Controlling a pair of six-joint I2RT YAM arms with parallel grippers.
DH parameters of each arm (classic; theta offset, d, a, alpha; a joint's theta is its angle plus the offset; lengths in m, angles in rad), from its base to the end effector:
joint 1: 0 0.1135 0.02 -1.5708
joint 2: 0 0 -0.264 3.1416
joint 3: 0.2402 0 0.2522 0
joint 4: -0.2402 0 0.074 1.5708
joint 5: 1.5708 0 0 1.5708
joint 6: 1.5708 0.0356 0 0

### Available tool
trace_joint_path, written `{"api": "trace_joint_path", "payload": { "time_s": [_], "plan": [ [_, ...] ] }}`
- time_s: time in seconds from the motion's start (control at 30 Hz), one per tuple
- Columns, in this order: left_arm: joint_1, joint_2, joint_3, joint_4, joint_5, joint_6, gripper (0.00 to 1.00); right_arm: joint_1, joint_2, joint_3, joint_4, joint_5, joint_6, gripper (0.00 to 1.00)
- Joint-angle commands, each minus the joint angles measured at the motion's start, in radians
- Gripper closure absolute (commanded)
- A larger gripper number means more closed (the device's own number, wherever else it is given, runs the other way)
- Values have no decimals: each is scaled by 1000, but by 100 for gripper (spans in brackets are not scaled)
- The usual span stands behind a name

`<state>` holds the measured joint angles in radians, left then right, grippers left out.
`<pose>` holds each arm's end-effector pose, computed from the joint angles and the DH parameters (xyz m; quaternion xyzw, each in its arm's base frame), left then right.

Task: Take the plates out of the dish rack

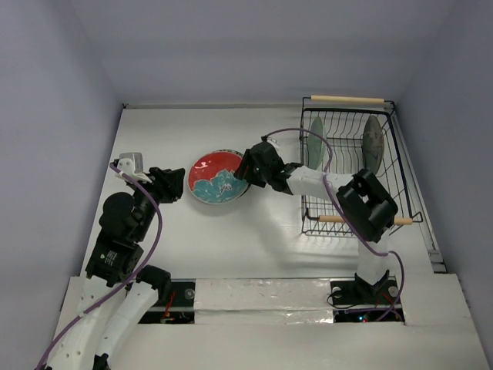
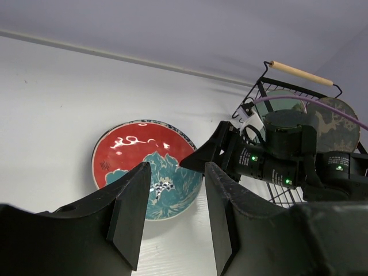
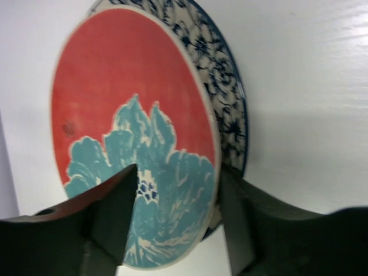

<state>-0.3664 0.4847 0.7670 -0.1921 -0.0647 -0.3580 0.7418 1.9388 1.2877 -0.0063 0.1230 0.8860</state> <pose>0.1073 -0.0387 0.3722 -0.0210 0.6742 -0.2411 0.6977 0.3220 0.2891 0.1923 0.0916 0.8915 0.2821 0.3423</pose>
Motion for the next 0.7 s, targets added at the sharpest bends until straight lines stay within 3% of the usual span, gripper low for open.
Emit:
{"api": "trace_joint_path", "payload": {
  "time_s": [0.0, 0.03, 0.17, 0.4, 0.47, 0.5, 0.53, 0.57, 0.6, 0.67],
  "plan": [
    [3, -6, -5, 33, 5, -1, 60, 27, -58, 61, -53, 95, -62, 35],
    [3, -6, -5, 33, 5, -1, 60, 36, -63, 68, -84, 107, -74, 26],
    [3, -6, -5, 36, 6, -1, 60, 54, -66, 127, -175, 176, -137, 16],
    [3, -11, -6, 31, 3, -1, 60, 85, -181, 180, -320, 320, -237, 22],
    [3, -14, -5, 31, 3, -1, 60, 85, -218, 179, -359, 395, -266, 31],
    [3, -14, -5, 33, 2, -1, 60, 85, -253, 179, -379, 443, -288, 43],
    [3, -15, -5, 31, 0, -1, 60, 85, -274, 177, -400, 502, -298, 80],
    [3, -15, -5, 29, 2, -1, 60, 85, -299, 173, -438, 608, -306, 95],
    [3, -15, -5, 28, 2, 1, 60, 53, -355, 161, -455, 647, -323, 100],
    [3, -18, -5, 29, 5, 1, 63, 9, -426, 133, -471, 716, -343, 100]
  ]
}}
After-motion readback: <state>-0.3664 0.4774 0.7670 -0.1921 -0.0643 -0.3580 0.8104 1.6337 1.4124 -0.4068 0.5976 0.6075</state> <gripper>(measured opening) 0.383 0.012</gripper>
